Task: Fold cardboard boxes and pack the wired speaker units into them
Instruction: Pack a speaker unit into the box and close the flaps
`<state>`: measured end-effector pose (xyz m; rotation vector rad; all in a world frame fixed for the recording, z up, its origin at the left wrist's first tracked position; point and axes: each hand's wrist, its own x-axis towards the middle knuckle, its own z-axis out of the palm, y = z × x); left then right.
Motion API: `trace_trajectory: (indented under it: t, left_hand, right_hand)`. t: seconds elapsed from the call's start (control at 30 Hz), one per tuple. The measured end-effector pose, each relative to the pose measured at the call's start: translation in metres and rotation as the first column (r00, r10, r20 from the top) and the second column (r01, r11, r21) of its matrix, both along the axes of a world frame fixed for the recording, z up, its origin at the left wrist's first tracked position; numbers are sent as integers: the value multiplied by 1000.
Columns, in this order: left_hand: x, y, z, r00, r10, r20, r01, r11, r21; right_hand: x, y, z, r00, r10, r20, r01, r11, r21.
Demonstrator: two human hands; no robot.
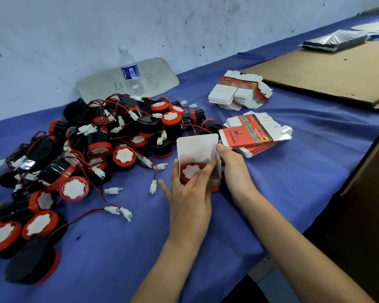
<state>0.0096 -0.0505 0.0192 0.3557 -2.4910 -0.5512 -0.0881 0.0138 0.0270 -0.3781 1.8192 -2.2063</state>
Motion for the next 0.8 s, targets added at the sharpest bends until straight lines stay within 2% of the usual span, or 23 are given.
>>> trace_trajectory:
  t: [0.13,0.27,0.47,0.53,0.57,0.63,0.67,0.73,0.8]
  left_hand:
    - [2,0,0,998,27,51,-21,994,-109]
    - [0,2,0,997,77,8,-73,968,-241]
    - [-3,0,-6,995,97,-2,-95,969,-230]
    - [-3,-2,-9,998,54,-31,-59,984,-168]
    - [-3,-2,-10,997,28,-67,-34,995,-91]
    - [-1,-1,-10,981,-2,-193,19,996,88]
    - [0,-2,-8,968,-6,-251,39,991,126]
    - [1,-3,-5,950,-20,-311,58,992,114]
    - [1,-5,-3,950,-40,-311,68,994,80]
  right_hand:
    - [-1,2,2,999,25,44,-26,999,27]
    - [2,4,5,998,61,32,-62,998,9]
    - [2,5,1,991,131,-4,-131,991,-6]
    - [1,6,1,990,140,-12,-140,990,-2]
    - [1,6,1,989,145,-16,-145,989,4]
    - [2,5,0,988,151,-38,-149,988,35]
    - [2,5,-1,988,146,-52,-143,988,54]
    - [2,5,-1,988,134,-77,-128,988,81]
    - [2,5,-2,986,133,-103,-125,989,84]
